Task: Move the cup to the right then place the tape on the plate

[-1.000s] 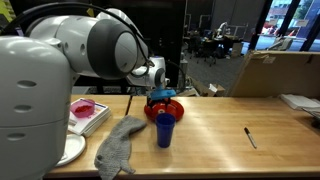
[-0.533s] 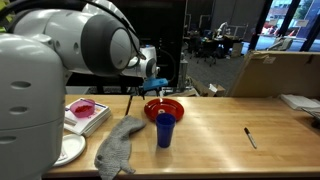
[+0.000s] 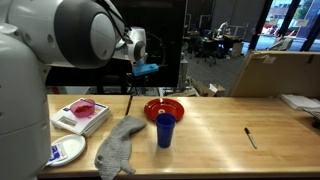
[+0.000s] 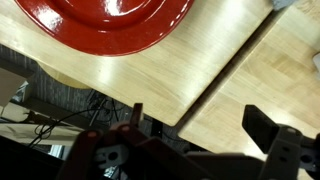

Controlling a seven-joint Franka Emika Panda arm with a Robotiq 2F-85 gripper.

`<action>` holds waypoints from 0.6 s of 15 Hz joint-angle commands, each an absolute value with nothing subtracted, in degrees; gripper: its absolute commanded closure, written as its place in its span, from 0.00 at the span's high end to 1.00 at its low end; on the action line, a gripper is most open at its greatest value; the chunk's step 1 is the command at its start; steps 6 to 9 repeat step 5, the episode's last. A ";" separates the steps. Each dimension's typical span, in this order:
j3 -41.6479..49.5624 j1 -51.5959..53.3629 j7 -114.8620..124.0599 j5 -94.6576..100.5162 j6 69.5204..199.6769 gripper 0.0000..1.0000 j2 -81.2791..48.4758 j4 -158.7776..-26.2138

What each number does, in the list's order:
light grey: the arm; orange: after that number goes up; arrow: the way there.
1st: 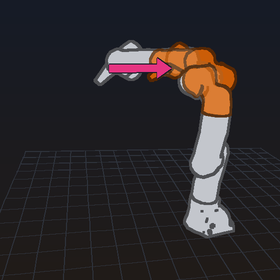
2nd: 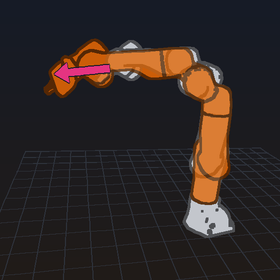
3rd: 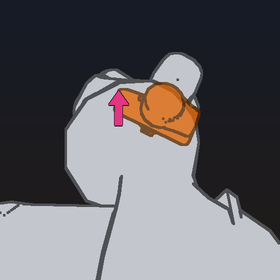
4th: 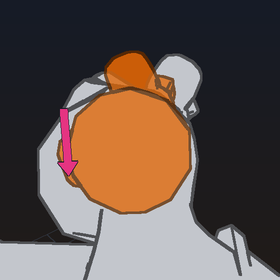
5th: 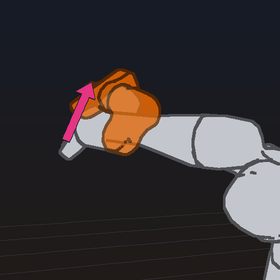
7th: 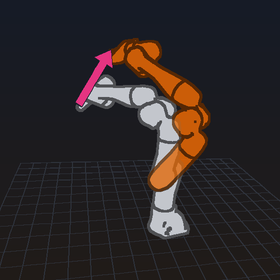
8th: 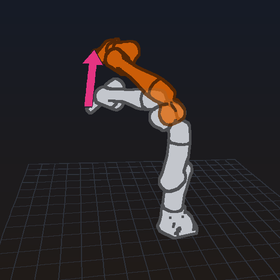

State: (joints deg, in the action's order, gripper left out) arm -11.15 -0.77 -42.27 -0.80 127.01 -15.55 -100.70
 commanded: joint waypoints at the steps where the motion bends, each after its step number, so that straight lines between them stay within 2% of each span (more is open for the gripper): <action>1: -9.80 1.57 -39.45 0.58 125.46 1.00 -11.44 -103.79; 9: -9.81 1.84 -39.75 -0.75 125.57 1.00 -13.67 -101.62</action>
